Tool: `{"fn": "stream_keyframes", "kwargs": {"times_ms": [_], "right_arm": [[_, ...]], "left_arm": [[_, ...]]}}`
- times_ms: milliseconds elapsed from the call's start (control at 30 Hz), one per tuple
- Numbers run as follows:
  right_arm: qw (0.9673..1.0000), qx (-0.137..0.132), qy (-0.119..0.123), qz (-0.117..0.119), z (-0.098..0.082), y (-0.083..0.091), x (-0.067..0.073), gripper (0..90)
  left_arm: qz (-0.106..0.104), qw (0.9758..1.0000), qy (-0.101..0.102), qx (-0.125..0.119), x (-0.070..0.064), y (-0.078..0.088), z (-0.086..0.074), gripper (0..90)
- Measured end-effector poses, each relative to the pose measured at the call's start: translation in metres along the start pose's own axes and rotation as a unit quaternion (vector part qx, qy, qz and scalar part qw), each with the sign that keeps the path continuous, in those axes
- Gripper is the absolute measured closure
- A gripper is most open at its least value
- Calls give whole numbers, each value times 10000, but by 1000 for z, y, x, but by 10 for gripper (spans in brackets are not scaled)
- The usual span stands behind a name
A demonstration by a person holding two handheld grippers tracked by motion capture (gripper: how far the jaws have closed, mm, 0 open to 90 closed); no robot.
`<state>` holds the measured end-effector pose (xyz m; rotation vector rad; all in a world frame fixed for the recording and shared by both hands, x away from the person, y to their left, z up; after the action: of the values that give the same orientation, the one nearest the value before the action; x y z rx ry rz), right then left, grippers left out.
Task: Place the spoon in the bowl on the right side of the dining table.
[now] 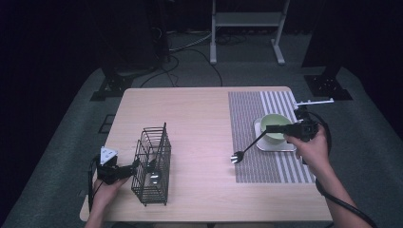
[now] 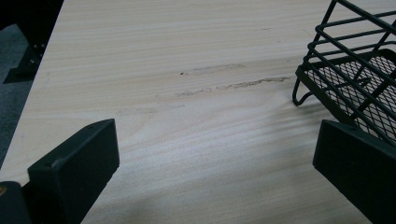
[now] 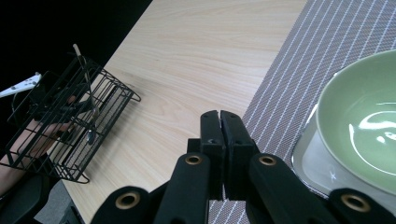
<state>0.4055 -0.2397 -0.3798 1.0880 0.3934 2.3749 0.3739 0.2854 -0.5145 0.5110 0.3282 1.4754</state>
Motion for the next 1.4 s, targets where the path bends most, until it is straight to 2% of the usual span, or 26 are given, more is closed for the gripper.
{"fn": "stream_keyframes", "kwargs": {"times_ms": [700, 1400], "right_arm": [[9993, -213, -203, -238, -3, 19, -21, 884], [9976, -449, -340, -407, 0, 37, -33, 884]], "left_arm": [[7, 10000, -8, 1, 0, 0, 0, 0], [10, 10000, -13, 5, 0, 0, 0, 0]]}}
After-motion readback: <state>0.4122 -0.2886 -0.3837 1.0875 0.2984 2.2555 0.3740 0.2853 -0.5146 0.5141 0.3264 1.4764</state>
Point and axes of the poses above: each handheld gripper's, and its own axes: y roughly backward along the jaws, z roughly out of its top, x roughly to its left, the point moved 7 cm from there along -y, roughly forward along the jaws, and after that the axes turned 13 degrees about z, right-handed, at the moved point
